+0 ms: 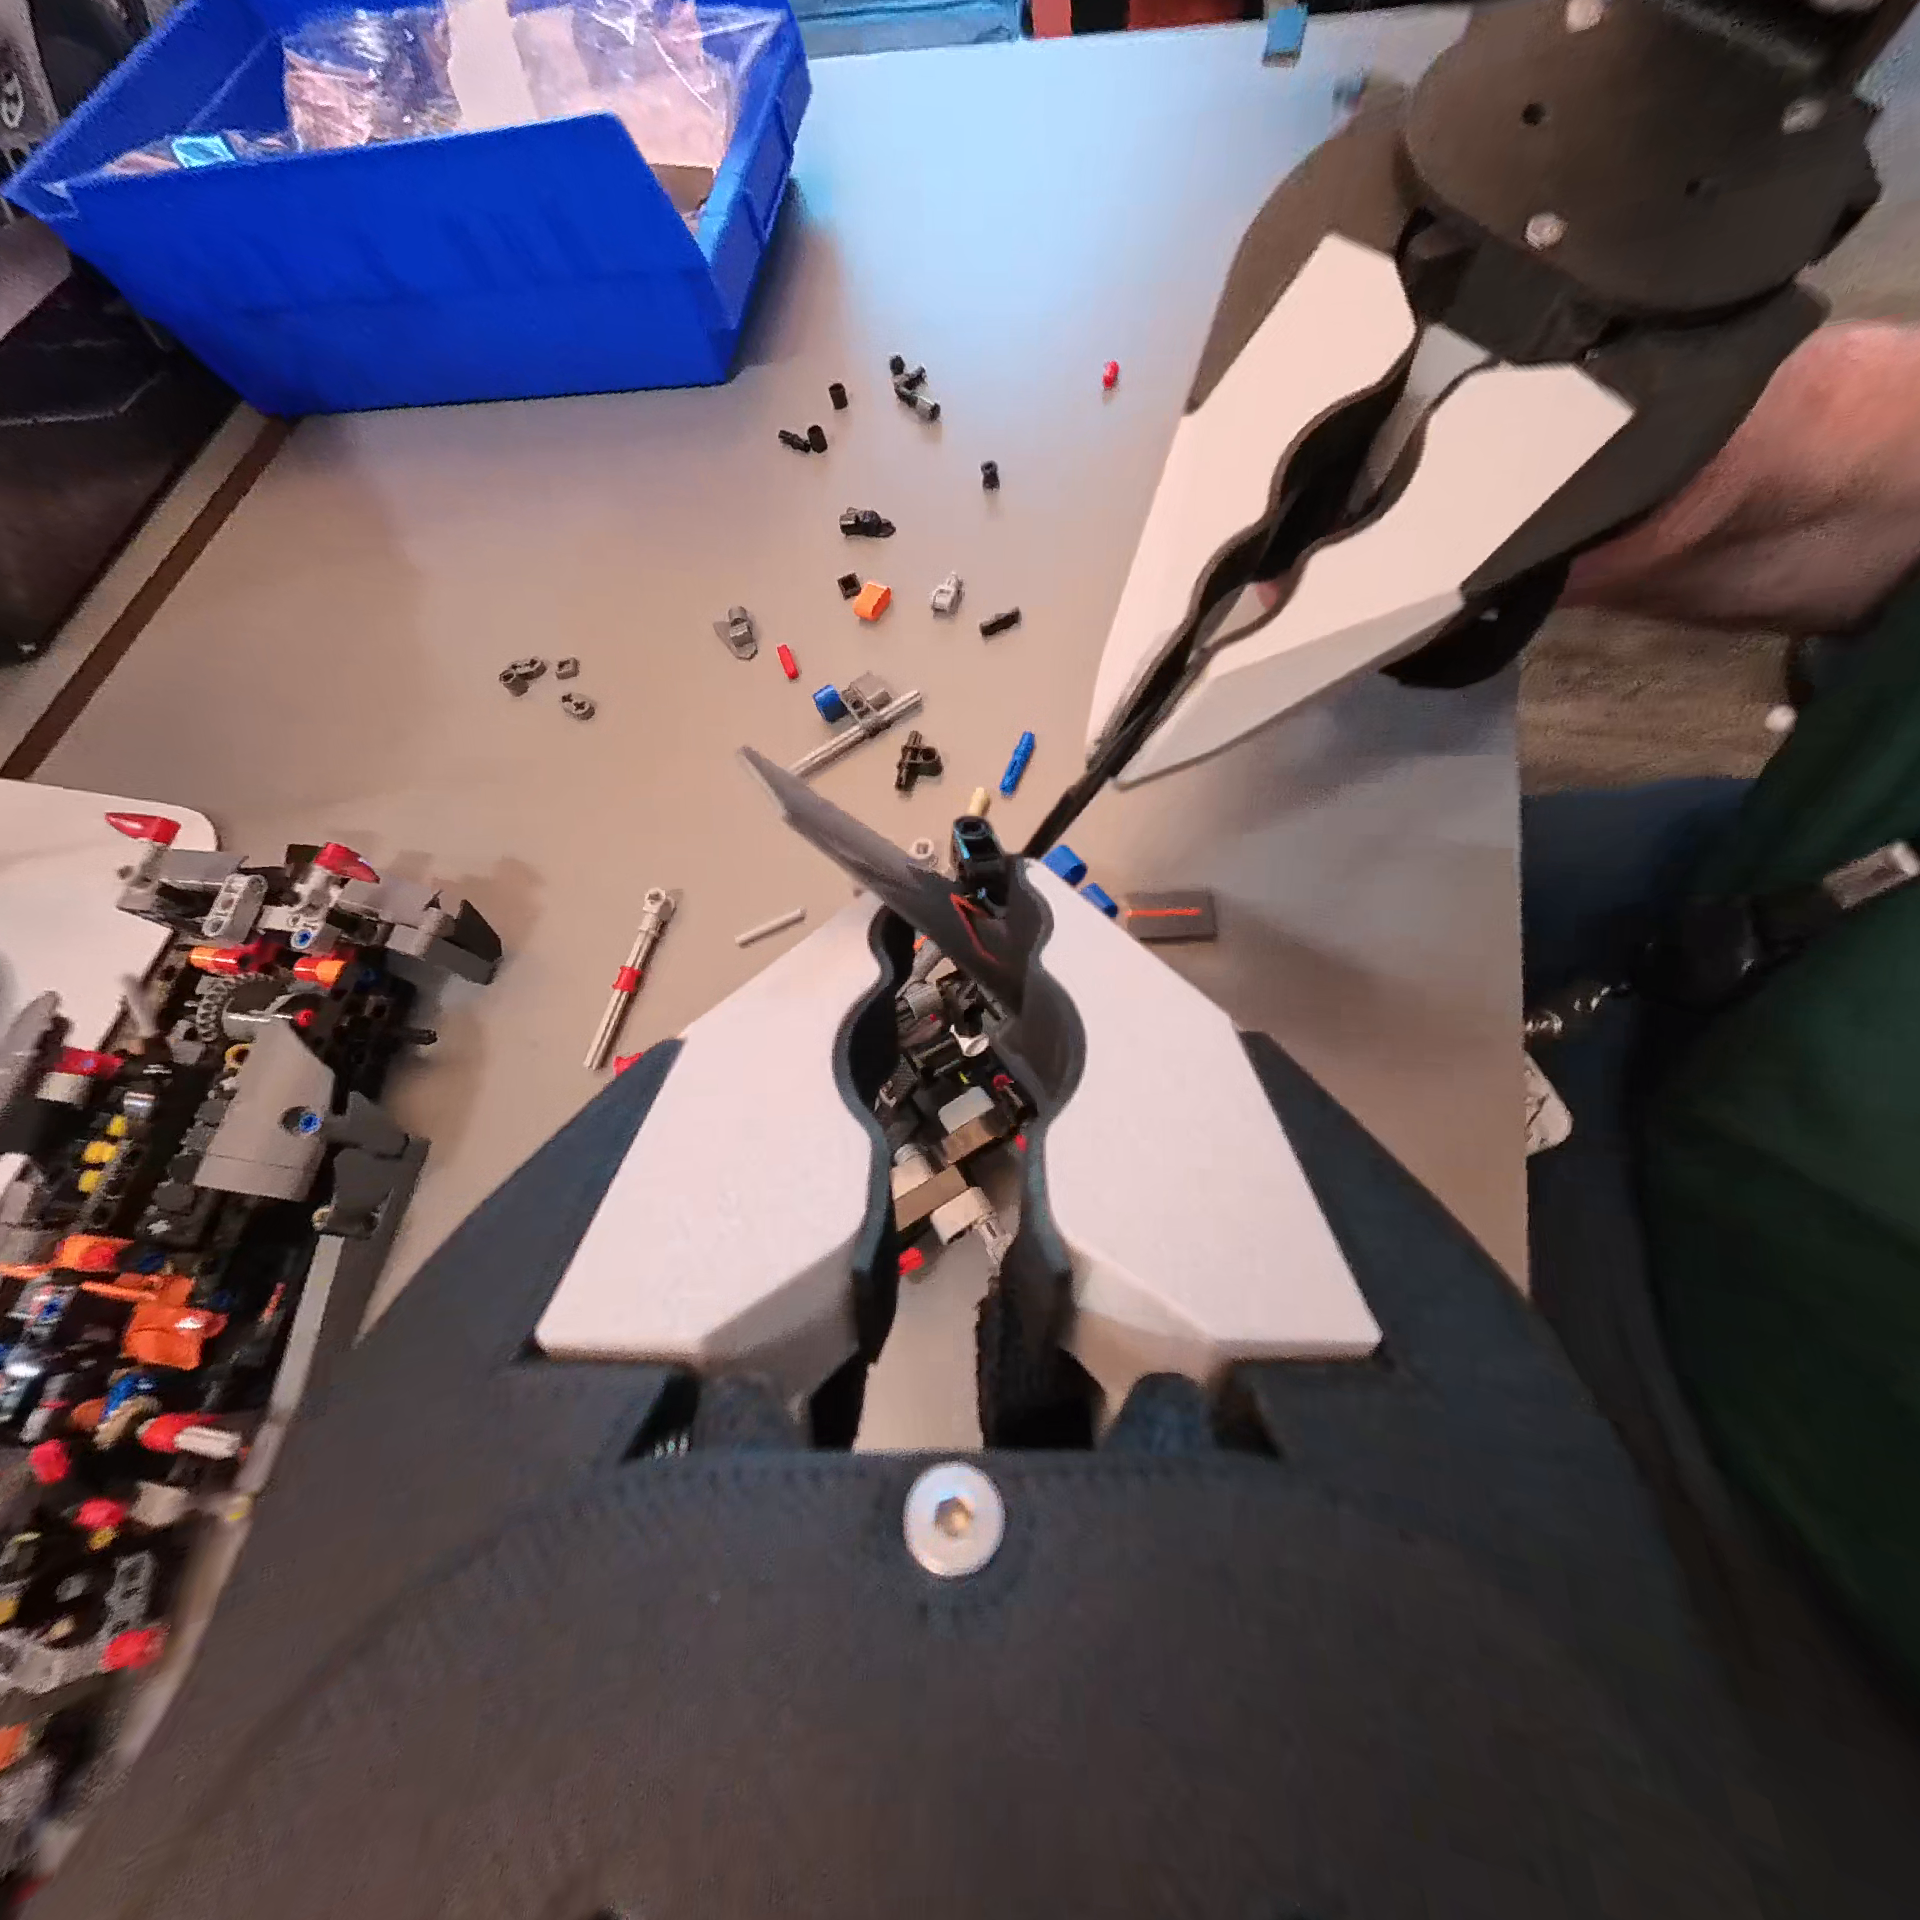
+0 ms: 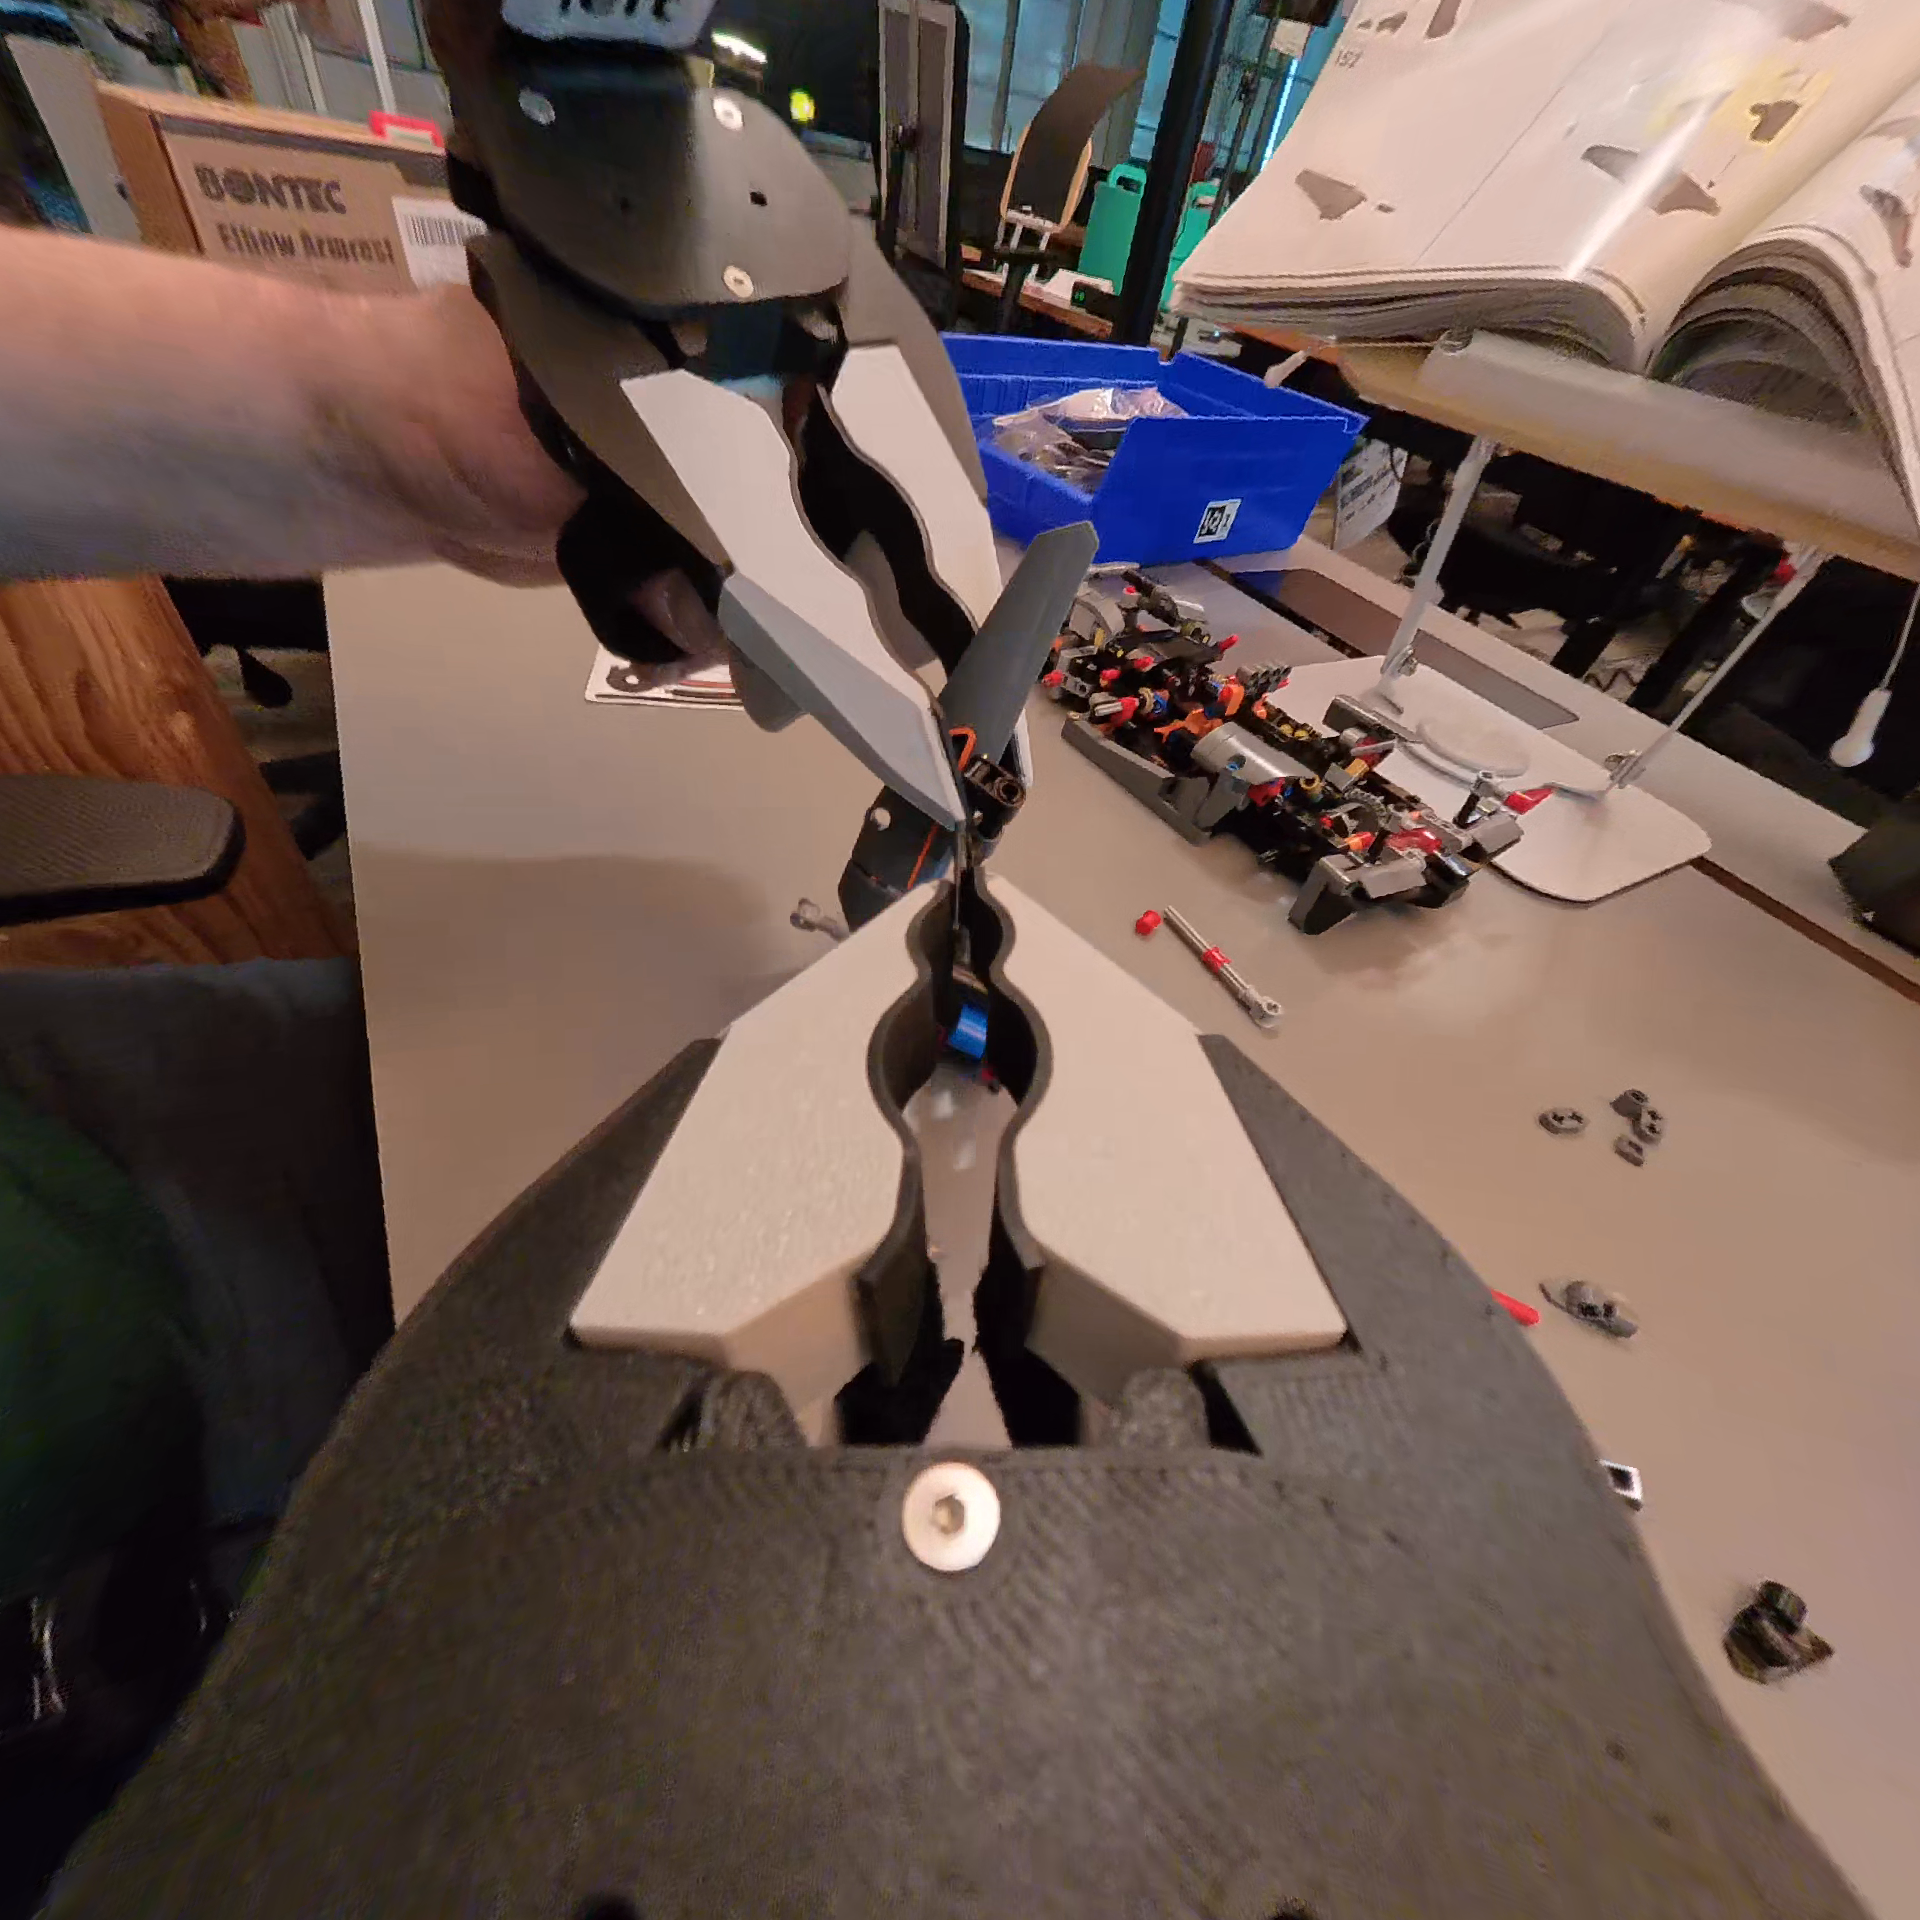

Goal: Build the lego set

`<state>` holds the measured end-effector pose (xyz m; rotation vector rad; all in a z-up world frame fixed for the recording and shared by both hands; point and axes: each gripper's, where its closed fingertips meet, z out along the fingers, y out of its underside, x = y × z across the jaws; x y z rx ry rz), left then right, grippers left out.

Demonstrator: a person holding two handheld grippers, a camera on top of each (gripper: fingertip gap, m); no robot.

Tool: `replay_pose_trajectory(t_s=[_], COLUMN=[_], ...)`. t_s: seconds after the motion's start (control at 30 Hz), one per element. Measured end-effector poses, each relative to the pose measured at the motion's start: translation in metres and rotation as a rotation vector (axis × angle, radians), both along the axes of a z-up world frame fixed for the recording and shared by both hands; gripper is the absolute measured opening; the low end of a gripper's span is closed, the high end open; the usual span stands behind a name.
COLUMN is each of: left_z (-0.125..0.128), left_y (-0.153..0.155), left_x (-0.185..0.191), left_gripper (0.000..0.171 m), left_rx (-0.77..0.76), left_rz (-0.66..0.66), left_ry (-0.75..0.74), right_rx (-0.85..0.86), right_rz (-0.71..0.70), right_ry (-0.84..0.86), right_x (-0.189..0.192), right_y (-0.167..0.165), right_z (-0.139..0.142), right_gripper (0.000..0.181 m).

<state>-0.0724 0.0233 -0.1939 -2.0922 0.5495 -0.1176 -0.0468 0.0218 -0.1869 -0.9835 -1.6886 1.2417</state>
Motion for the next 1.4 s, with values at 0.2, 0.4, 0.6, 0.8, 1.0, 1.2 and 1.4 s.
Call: replay_pose_trajectory(t_s=[0.2,0.4,0.6,0.8,1.0,1.2,1.4], left_z=[0.012,0.014,0.012,0.011,0.009,0.009,0.008], left_y=[0.009,0.012,0.013,0.014,0.013,0.015,0.014], left_x=[-0.008,-0.016,-0.015,-0.014,-0.019,-0.022,-0.026], left_gripper=[0.014,0.014,0.015,0.015,0.015,0.014,0.014], left_rx=[0.029,0.059,0.061,0.056,0.064,0.053,0.063], left_rz=[0.063,0.108,0.109,0.103,0.103,0.083,0.071], left_ry=[-0.260,-0.441,-0.548,-0.567,-0.607,-0.654,-0.703], right_rx=[-0.058,-0.120,-0.123,-0.129,-0.137,-0.126,-0.100], right_rz=[-0.023,-0.048,-0.031,0.002,-0.006,-0.016,-0.104], right_ry=[-0.023,-0.073,-0.033,-0.058,-0.068,-0.129,-0.340], right_x=[-0.007,-0.014,-0.012,-0.018,-0.018,-0.012,0.024], right_y=[0.010,0.017,0.025,0.022,0.027,0.037,0.059], right_z=[0.010,0.007,0.026,0.022,0.020,0.015,-0.044], right_gripper=[0.000,0.000,0.000,0.000,0.000,0.000,0.000])
